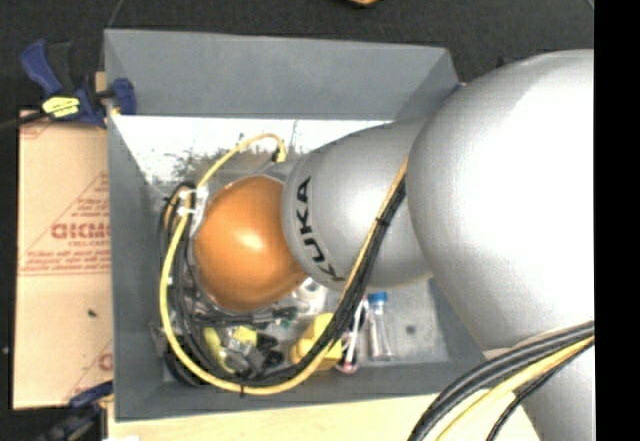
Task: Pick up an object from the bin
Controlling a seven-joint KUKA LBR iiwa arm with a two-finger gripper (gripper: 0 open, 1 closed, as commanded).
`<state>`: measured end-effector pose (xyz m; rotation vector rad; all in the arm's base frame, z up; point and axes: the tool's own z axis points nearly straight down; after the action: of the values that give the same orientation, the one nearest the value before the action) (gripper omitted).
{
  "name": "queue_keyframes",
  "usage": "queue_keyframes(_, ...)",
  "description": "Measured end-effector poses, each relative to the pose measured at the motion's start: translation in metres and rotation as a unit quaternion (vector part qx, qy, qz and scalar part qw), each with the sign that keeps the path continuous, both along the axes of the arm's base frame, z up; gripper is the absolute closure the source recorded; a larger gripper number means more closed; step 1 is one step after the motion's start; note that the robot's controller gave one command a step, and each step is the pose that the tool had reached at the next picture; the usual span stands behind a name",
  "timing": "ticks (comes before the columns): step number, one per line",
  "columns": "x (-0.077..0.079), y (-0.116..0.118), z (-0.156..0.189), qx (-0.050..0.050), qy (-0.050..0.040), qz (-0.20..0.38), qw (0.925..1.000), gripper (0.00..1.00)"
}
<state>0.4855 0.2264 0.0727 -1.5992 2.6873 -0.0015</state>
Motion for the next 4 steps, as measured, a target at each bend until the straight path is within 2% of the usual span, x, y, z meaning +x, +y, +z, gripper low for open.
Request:
queue_keyframes(1, 0.033, -0.085, -0.001, 0.000, 0.0013, -0.034, 0.9994, 1.00)
queue_keyframes(3, 0.031, -0.085, 0.005, -0.001, 0.0045, -0.035, 0.9994, 1.00)
queue_keyframes(4, 0.030, -0.086, 0.028, -0.001, 0.0069, -0.035, 0.9994, 1.00)
